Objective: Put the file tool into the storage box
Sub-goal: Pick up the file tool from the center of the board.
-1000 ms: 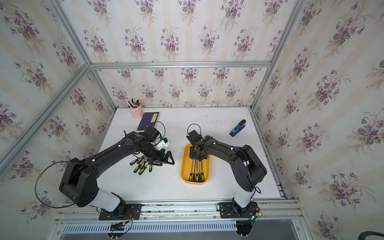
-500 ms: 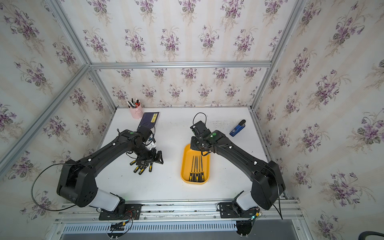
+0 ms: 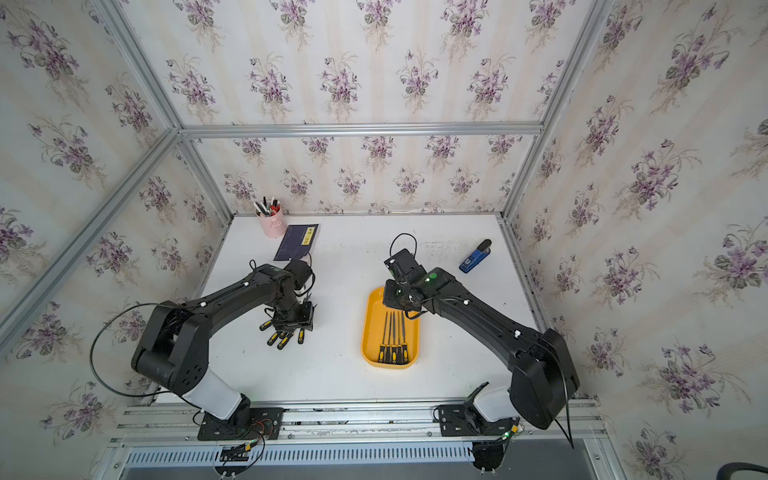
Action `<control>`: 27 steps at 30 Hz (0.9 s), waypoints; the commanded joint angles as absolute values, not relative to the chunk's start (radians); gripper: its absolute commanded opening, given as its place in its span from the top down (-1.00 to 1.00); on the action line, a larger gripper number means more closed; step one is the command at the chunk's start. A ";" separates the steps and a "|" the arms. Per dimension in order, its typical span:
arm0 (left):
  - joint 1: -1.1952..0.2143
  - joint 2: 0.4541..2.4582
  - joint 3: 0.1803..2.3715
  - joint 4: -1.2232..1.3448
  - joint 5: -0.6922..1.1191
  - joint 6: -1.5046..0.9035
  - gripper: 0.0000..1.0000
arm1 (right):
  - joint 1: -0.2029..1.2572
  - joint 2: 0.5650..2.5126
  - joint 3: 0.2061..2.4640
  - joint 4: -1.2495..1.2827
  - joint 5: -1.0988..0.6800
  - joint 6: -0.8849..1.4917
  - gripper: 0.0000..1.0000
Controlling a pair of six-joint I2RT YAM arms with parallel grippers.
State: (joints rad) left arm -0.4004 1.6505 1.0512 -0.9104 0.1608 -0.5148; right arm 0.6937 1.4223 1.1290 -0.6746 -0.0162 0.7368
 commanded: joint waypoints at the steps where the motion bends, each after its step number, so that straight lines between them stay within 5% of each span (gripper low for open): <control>1: -0.405 1.667 1.034 -0.874 0.127 -0.533 -0.20 | 0.696 1.427 1.130 -0.664 -0.015 0.744 0.53; 11: -0.412 1.743 1.046 -0.822 0.086 -0.537 -0.12 | 0.698 1.430 1.124 -0.664 -0.011 0.739 0.54; 22: -0.455 1.793 1.053 -0.778 0.135 -0.472 0.45 | 0.698 1.444 1.090 -0.645 -0.020 0.724 0.54; 27: -0.468 1.776 1.043 -0.765 0.156 -0.456 0.53 | 0.699 1.451 1.082 -0.644 -0.016 0.724 0.55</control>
State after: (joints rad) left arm -0.4652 1.7741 1.0565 -0.8074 0.1051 -0.4778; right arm 0.6991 1.4479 1.0851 -0.6559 -0.0196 0.7322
